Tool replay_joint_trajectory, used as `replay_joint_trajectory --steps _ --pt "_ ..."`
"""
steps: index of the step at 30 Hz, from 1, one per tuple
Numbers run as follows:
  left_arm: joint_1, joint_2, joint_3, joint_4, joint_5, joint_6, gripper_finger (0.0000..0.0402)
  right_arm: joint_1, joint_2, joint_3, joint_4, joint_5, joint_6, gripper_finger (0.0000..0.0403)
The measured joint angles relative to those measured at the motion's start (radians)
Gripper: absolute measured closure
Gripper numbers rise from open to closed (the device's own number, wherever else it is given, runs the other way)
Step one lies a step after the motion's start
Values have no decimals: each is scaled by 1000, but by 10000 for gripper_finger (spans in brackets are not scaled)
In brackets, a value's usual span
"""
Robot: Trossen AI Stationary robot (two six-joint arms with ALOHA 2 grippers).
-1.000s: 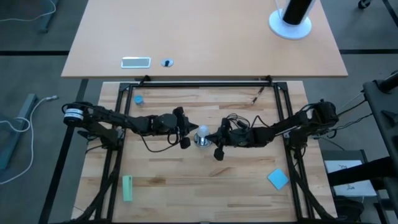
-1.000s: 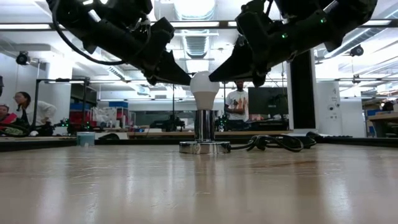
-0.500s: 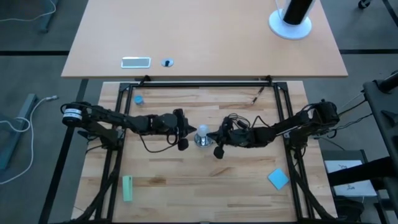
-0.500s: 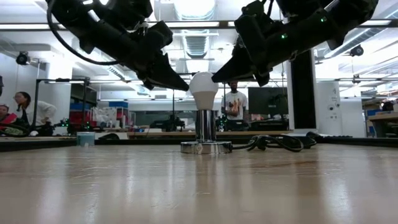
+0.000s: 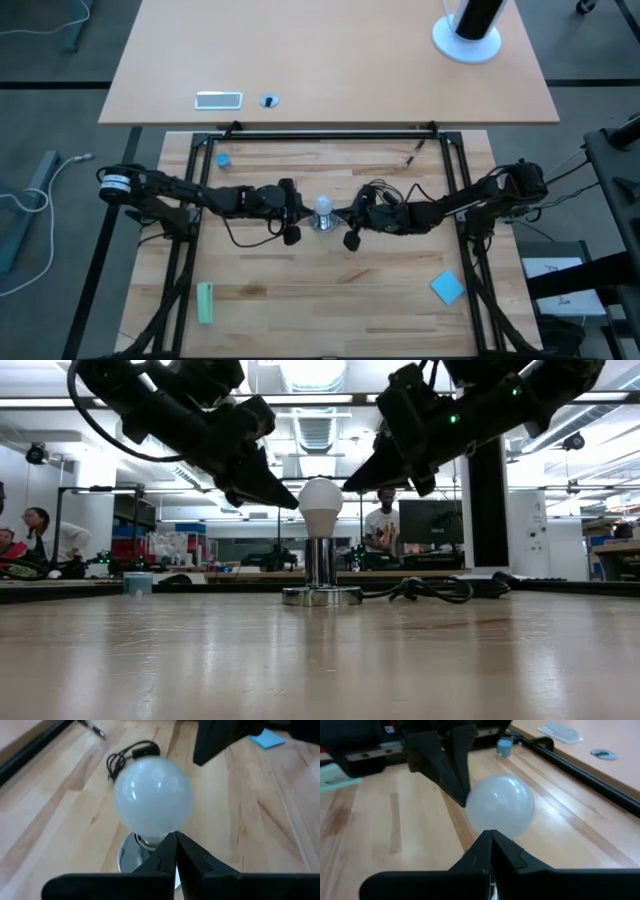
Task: Screw lightbulb
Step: Remove the white lightbulb from the metal lamp
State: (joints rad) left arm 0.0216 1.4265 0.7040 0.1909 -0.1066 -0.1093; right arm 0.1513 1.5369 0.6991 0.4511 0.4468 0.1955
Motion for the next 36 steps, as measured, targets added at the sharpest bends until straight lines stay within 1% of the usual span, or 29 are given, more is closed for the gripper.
replay_joint_trajectory --steps 2,4,9,11,17,21,24,30,36 --pt "0 -10 0 3 -2 6 401 1 -8 0 2 -7 -13 403" --pt "0 -16 0 2 -28 23 401 1 -10 0 2 -11 -22 403" --pt "1 -16 0 1 -193 76 401 0 -3 0 11 -33 -36 403" --pt "7 -16 0 4 -224 101 401 0 4 0 13 -36 -47 403" --pt "27 -16 0 57 -213 127 401 -10 16 0 91 -37 -113 403" --pt "29 -16 0 62 -156 127 401 -35 16 0 84 -37 -120 403" --pt "29 -16 0 61 -120 124 401 -45 16 0 85 -78 -119 403" --pt "29 -16 0 62 -61 105 401 -50 16 0 78 -82 -118 403" --pt "26 -16 0 62 -45 67 401 -63 16 0 74 -79 -104 403"
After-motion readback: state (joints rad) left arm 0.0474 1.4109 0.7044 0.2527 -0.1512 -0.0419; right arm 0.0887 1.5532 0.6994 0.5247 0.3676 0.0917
